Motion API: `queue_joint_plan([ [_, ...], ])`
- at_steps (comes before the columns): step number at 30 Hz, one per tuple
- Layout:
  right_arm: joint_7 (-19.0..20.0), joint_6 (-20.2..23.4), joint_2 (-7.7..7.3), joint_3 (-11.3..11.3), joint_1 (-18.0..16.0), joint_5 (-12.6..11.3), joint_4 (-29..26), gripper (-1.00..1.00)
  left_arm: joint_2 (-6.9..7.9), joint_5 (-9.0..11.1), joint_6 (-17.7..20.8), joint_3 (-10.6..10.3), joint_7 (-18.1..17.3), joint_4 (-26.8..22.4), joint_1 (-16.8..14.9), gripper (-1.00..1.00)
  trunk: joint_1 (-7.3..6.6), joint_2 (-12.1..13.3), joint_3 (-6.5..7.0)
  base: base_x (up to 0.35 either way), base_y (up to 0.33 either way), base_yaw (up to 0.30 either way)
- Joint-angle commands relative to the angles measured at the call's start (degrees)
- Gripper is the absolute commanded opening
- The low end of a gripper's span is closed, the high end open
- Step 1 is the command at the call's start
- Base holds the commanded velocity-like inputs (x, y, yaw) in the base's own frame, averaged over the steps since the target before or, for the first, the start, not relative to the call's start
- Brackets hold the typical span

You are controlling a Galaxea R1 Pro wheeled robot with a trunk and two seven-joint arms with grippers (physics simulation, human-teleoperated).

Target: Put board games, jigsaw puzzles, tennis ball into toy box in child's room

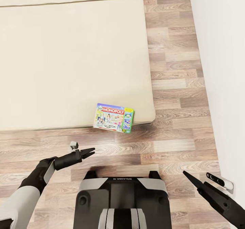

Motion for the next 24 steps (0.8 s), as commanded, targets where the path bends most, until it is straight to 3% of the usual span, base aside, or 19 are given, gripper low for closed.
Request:
queue_joint_plan([
  [1, 0.0, 0.6, -0.02, 0.0, 0.0, -0.2, 0.0, 1.00, 0.00, 0.1, 0.6, 0.0, -0.1, 0.0, 0.0, 1.00, 0.23, -0.4, -0.20, 0.000, 0.000, 0.000],
  [18, 0.0, 0.4, 0.03, -0.1, 0.0, 0.1, 0.2, 1.00, 0.37, 0.2, 0.5, 0.0, -0.7, 0.0, 0.0, 1.00, 3.97, -7.3, -3.25, 0.000, 0.000, 0.000],
  [24, 0.0, 0.3, 0.02, -0.1, 0.0, 0.2, 0.2, 1.00, 0.35, 0.1, 0.3, 0.0, -1.0, 0.0, 0.0, 1.00, 3.97, -7.3, -3.25, 0.000, 0.000, 0.000],
])
